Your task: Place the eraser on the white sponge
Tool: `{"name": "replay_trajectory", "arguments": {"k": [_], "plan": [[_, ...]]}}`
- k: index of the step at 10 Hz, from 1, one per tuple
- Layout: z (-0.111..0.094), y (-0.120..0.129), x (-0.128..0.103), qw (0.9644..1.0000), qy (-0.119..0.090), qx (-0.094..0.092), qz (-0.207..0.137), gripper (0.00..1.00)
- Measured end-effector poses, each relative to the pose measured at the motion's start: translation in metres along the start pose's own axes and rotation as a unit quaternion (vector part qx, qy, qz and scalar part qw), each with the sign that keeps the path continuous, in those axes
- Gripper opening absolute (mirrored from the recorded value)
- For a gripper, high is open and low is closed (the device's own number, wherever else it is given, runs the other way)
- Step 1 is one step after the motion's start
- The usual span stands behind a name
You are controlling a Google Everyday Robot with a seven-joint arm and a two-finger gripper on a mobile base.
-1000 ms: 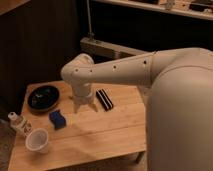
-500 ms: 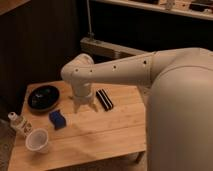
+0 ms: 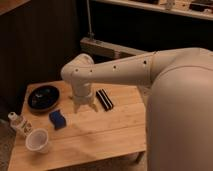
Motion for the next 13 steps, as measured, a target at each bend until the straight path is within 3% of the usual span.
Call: {"name": "replay_trajectory", "arguments": {"k": [3,5,9,10,13], "plan": [[0.001,-0.002,0.0,1.0,-0.003,0.0,0.003,0.65],[0.003,-0.021,-0.018,0.9998,-0.021,0.003,0.004,0.65],[0.001,-0.081,-0.085,0.9975,-0.059,-0.006,-0.039,0.65],[0.004,-0.102,-0.111,0.9959,-0.062,-0.018,-0.064,0.65],[0.011,-0.133,-0.15,0.9926,-0.055,-0.034,-0.102,0.65]]}}
